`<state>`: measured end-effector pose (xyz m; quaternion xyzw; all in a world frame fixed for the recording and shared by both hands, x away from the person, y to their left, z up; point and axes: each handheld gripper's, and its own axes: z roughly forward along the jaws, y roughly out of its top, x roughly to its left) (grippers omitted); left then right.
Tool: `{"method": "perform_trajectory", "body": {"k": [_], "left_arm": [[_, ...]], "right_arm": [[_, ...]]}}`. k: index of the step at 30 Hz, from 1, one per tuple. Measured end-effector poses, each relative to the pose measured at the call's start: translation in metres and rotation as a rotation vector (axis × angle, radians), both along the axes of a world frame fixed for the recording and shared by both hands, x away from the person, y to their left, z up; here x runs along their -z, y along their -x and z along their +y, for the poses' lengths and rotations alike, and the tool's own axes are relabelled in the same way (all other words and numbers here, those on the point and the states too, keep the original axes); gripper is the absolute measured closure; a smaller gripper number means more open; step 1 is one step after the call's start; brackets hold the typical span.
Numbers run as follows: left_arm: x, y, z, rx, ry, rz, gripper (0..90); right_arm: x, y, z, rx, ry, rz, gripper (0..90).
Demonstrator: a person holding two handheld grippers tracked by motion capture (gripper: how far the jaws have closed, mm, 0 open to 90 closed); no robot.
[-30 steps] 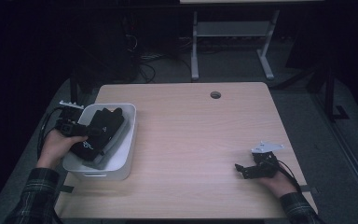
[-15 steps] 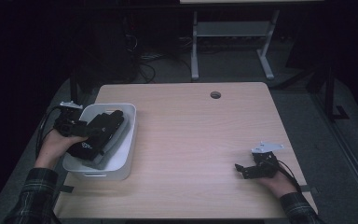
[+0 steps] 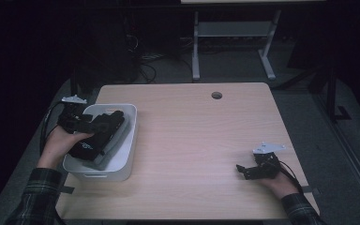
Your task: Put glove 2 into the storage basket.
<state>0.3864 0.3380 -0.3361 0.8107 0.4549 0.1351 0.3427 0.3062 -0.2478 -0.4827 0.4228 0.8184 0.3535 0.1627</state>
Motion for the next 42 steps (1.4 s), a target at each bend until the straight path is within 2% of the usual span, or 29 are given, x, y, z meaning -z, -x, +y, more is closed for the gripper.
{"method": "perform_trajectory", "body": {"k": [9,16,18,22,32,36,37,42], "left_arm": [[-0.006,0.006,-0.049,0.089,0.043,-0.047,12.9],[-0.006,0.012,-0.081,0.148,0.066,-0.054,12.9],[-0.006,0.013,-0.089,0.17,0.06,-0.057,12.9],[-0.002,0.017,-0.106,0.189,0.07,-0.06,13.0],[0.017,0.039,-0.16,0.283,0.103,-0.056,13.3],[0.027,0.049,-0.179,0.312,0.098,-0.057,13.3],[0.03,0.051,-0.183,0.33,0.082,-0.055,13.3],[0.048,0.062,-0.202,0.354,0.081,-0.051,13.4]], "right_arm": [[0.0,0.0,0.0,0.0,0.0,0.0,8.6],[0.0,0.0,0.0,-0.004,-0.001,-0.001,8.4],[0.0,-0.001,0.0,-0.006,0.0,-0.001,8.2],[0.0,-0.001,0.0,-0.006,0.0,-0.001,8.2],[0.0,-0.001,0.0,-0.005,-0.001,-0.001,8.3],[0.0,-0.001,0.0,-0.005,-0.001,-0.001,8.2],[0.0,-0.001,0.0,-0.005,-0.001,-0.001,8.2],[0.0,-0.001,0.0,-0.006,0.0,-0.002,8.3]]}}
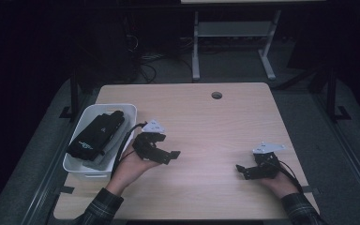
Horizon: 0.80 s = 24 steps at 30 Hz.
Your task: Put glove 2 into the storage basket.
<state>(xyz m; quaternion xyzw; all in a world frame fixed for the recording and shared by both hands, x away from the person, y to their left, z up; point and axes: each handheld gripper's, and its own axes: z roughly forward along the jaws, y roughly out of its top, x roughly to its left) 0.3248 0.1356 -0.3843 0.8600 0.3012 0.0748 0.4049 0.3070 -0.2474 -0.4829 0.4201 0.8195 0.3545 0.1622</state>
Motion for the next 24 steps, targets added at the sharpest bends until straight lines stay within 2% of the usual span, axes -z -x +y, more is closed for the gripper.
{"method": "perform_trajectory", "body": {"k": [5,10,17,21,24], "left_arm": [[0.021,0.008,-0.011,0.038,-0.017,0.007,13.4],[0.037,0.013,-0.017,0.052,-0.041,0.025,13.4],[0.056,0.018,-0.025,0.075,-0.075,0.023,13.3],[0.066,0.019,-0.03,0.067,-0.083,0.023,13.3],[0.072,0.02,-0.033,0.082,-0.115,0.008,13.3]], "right_arm": [[0.0,0.0,0.0,0.0,0.0,0.0,8.3],[0.0,0.0,0.0,0.0,0.0,0.0,8.3],[0.0,0.0,0.0,0.0,0.0,0.0,8.3],[0.0,0.0,0.0,0.0,0.0,0.0,8.3],[0.0,0.0,0.0,0.0,0.0,0.0,8.3]]}}
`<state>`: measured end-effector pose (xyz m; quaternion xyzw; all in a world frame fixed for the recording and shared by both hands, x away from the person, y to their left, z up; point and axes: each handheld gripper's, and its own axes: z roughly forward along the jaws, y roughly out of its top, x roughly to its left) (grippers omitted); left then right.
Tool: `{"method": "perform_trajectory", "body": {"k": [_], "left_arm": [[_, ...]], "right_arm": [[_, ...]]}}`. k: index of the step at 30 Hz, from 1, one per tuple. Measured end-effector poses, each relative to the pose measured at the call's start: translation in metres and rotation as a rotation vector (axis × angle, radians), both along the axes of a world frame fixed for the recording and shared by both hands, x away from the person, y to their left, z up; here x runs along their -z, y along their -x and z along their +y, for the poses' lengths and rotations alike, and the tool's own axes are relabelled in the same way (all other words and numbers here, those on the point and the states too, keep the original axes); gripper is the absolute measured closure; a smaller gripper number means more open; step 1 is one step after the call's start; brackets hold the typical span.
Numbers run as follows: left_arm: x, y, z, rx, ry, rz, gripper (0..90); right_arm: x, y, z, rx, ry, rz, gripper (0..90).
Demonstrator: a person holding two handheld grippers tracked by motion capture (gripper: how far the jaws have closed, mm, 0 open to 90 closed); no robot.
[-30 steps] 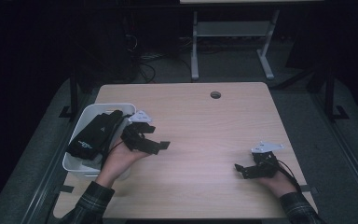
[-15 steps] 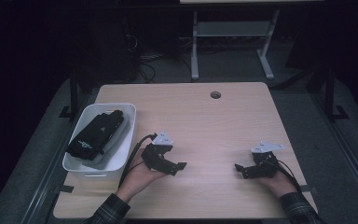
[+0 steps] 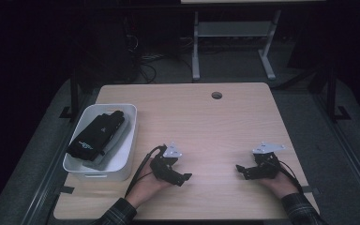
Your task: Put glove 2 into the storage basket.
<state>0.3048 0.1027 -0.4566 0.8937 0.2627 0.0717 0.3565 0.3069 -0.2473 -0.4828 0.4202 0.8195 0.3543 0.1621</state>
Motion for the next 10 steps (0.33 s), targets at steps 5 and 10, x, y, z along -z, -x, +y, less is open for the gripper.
{"method": "perform_trajectory", "body": {"k": [5,10], "left_arm": [[0.0068,0.0012,-0.0025,0.004,-0.014,0.011,13.3],[0.011,0.0018,-0.0037,0.011,-0.04,0.013,13.3]], "right_arm": [[0.0,0.0,0.0,0.0,0.0,0.0,8.2],[0.0,0.0001,0.0001,0.0,0.0,0.001,8.3]]}}
